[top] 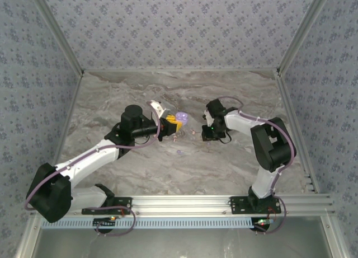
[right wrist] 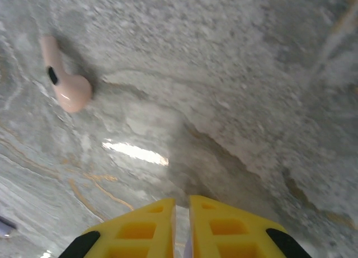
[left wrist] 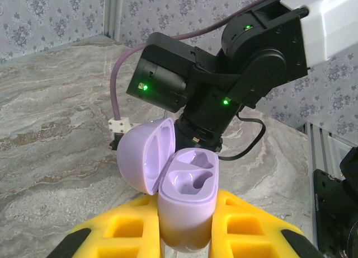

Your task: Insert the wireless bluetooth earbuds into the charging case

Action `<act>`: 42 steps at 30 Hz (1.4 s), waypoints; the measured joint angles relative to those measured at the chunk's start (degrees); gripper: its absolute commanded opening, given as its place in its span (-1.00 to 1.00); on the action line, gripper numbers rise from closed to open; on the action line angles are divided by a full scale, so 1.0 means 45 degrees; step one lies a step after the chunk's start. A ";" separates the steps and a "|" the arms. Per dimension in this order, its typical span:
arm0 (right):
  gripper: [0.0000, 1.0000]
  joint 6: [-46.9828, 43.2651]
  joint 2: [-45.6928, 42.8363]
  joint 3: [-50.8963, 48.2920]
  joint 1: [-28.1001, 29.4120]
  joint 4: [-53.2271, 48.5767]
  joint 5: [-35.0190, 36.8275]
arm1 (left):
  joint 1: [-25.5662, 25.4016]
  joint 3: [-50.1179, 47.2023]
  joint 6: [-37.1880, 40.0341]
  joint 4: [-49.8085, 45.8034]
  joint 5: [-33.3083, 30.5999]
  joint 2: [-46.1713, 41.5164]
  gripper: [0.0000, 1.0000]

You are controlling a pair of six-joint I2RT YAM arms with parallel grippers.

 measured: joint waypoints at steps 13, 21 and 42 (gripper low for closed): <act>-0.64 -0.0010 -0.1452 -0.0136 0.0010 -0.0835 0.0573 | -0.0170 -0.0126 0.0005 -0.0248 -0.0185 -0.0282 -0.77; -0.70 -0.0010 -0.1428 -0.0500 0.0010 -0.1277 0.1103 | -0.0238 -0.0146 0.0000 -0.0287 -0.0248 -0.0408 -0.77; -0.71 0.0355 -0.0539 -0.0573 0.0389 -0.0763 0.0743 | -0.0238 -0.0146 0.0097 -0.0525 -0.0287 -0.0418 -0.77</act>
